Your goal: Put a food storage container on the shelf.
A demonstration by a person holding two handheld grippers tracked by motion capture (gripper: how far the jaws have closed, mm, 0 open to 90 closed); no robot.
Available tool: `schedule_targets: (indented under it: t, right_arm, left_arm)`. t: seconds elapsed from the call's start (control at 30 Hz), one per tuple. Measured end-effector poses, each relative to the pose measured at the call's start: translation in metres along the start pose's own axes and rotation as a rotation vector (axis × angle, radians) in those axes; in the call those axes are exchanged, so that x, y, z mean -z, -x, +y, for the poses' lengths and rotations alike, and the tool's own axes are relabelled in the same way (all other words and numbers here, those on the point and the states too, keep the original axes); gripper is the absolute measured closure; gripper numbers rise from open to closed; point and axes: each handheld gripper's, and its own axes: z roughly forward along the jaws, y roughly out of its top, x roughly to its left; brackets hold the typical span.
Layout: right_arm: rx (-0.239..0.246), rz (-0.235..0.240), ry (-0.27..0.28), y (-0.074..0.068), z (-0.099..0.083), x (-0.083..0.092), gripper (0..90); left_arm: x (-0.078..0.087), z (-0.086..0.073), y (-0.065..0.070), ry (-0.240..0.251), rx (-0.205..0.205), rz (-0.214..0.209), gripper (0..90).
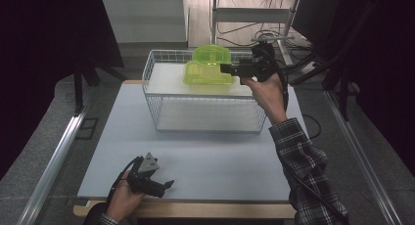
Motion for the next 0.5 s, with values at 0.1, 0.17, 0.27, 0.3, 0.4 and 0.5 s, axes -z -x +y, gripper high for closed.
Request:
schedule_targets:
  t: [0.1, 0.17, 0.27, 0.3, 0.4, 0.5]
  right_arm:
    - [0.008, 0.008, -0.004, -0.001, -0.005, 0.001, 12.7]
    - [0.008, 0.012, -0.004, -0.002, -0.008, 0.001, 12.3]
    - [0.015, 0.024, -0.009, -0.001, -0.017, 0.002, 11.0]
    - [0.016, 0.023, -0.011, -0.001, -0.019, 0.002, 10.7]
    - [0.031, 0.012, -0.019, 0.000, -0.025, 0.003, 9.5]
    - [0.041, 0.010, -0.022, 0.001, -0.030, 0.004, 8.4]
  left_arm:
    - [0.000, 0.000, 0.000, -0.001, 0.001, -0.002, 3.1]
    - [0.000, 0.000, 0.000, -0.002, 0.001, -0.002, 3.1]
    - [0.000, 0.000, 0.000, -0.004, -0.004, 0.000, 3.1]
    - [0.000, 0.000, 0.000, -0.005, -0.005, 0.001, 3.1]
    - [-0.001, 0.000, 0.000, -0.008, -0.008, 0.001, 3.2]
    - [-0.001, 0.000, 0.001, -0.009, -0.011, 0.002, 3.2]
